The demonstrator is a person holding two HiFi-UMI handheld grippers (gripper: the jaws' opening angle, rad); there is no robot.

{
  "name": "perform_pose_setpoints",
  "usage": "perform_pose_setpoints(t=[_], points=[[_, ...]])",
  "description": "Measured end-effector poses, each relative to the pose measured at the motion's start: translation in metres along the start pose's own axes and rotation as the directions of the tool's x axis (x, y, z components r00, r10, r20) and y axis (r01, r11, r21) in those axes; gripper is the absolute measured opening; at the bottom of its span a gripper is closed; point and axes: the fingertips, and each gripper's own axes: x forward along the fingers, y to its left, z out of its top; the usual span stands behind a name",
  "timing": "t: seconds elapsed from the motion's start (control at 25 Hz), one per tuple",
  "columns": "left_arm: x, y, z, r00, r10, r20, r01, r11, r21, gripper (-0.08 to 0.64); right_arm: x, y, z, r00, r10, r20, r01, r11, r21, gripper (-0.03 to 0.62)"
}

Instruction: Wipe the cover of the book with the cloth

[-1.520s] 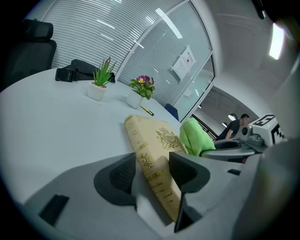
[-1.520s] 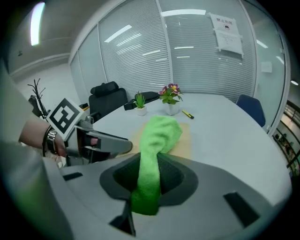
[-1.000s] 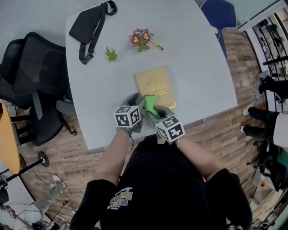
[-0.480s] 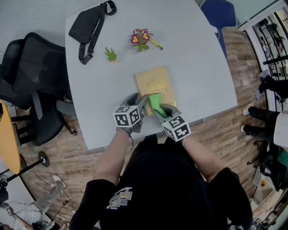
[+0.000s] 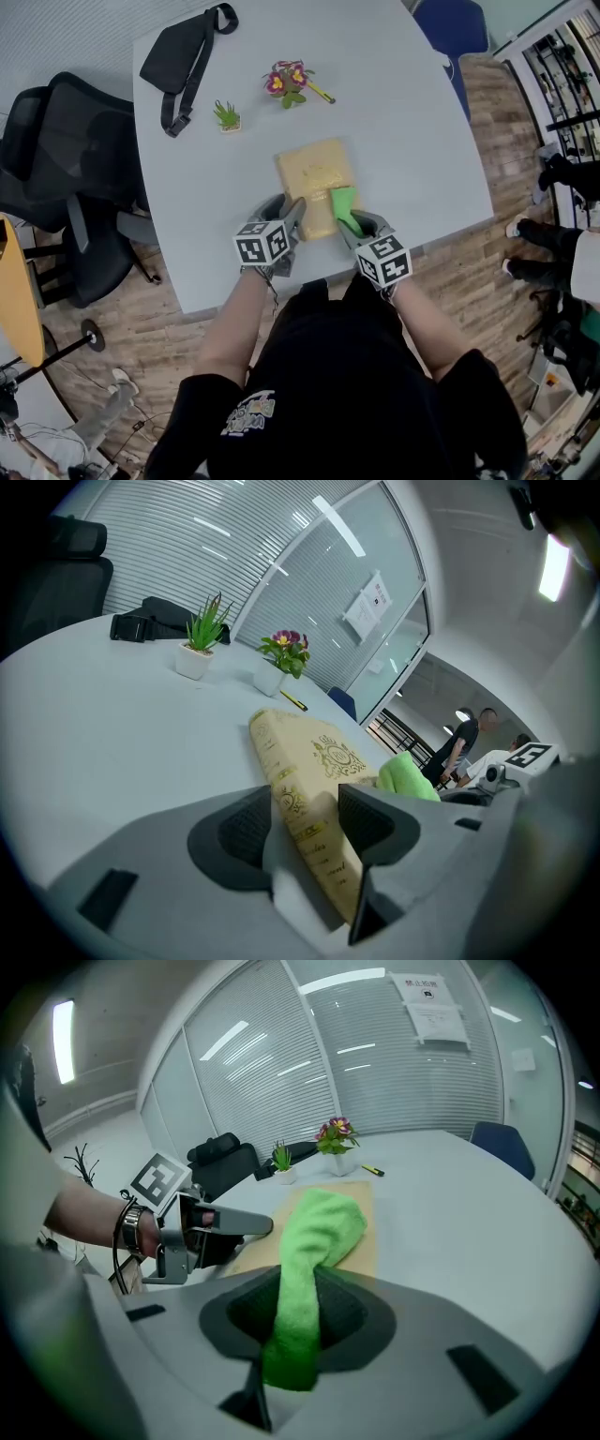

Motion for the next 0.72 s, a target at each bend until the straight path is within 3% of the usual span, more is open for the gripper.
perform_pose_setpoints(t=[0.44, 0.72], points=[[0.000, -0.001, -0.001, 1.000, -0.003, 0.001, 0.003, 1.000, -0.004, 0.225, -0.019, -0.044, -0.003, 0.994, -0.106, 0.016, 0.105, 0.993, 0.051, 0.098], [0.001, 0.001, 0.000, 1.000, -0.007, 0.001, 0.007, 1.000, -0.009, 0.225, -0.030, -0.076, -0.004, 0.982, -0.190, 0.018, 0.184, 0.968, 0.171, 0.097]])
